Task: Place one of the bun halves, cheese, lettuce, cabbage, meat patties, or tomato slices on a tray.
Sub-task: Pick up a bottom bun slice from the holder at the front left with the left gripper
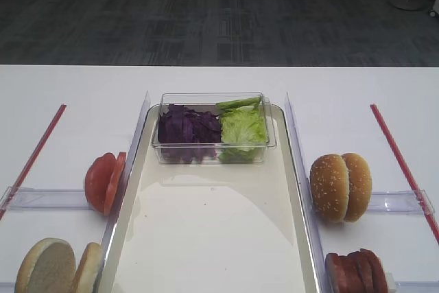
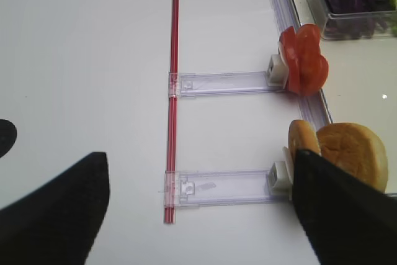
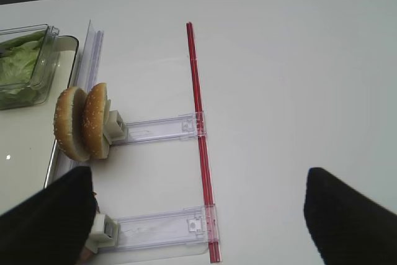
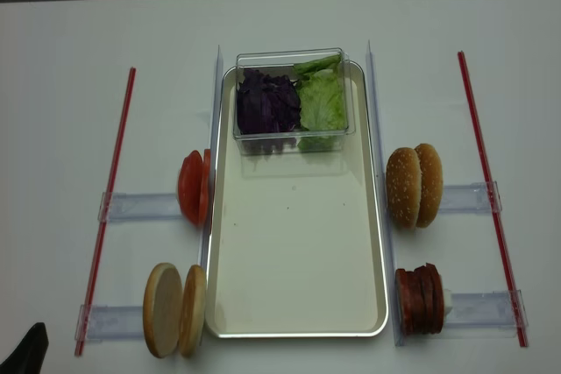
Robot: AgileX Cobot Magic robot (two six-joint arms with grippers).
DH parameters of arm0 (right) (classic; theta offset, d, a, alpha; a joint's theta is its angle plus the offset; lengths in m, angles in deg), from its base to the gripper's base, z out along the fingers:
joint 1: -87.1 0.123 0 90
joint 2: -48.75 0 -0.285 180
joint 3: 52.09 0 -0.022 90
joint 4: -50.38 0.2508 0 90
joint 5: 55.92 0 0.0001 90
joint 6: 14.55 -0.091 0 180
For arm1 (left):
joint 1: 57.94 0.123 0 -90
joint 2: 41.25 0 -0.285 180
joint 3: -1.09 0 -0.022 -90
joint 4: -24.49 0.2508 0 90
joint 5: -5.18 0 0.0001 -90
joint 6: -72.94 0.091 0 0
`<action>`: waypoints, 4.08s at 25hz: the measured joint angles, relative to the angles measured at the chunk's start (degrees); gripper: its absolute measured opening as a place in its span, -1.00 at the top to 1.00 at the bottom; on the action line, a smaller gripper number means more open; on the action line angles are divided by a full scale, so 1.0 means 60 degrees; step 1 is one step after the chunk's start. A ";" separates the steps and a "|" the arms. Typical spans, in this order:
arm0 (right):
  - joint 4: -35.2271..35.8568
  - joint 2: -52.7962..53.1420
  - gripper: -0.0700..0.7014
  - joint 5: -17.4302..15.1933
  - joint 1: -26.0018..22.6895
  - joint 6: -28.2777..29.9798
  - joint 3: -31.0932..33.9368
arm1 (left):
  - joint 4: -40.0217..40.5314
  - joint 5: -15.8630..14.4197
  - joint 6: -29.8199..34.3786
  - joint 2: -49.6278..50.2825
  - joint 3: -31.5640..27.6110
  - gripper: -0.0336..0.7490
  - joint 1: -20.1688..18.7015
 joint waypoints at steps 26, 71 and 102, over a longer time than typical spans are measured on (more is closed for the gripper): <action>0.0000 0.0000 -0.97 -0.0021 0.0000 0.0000 0.0000 | 0.0000 0.0000 0.0000 0.0000 0.0000 -0.50 0.0000; 0.0060 0.0000 -0.97 -0.0021 0.0000 0.0016 0.0000 | -0.0517 -0.0719 -0.0090 0.3058 0.1509 -0.37 -0.2862; 0.0060 0.0000 -0.97 -0.0021 0.0000 0.0033 0.0000 | -0.2043 -0.0278 0.0484 0.7310 0.2286 -0.21 -0.3877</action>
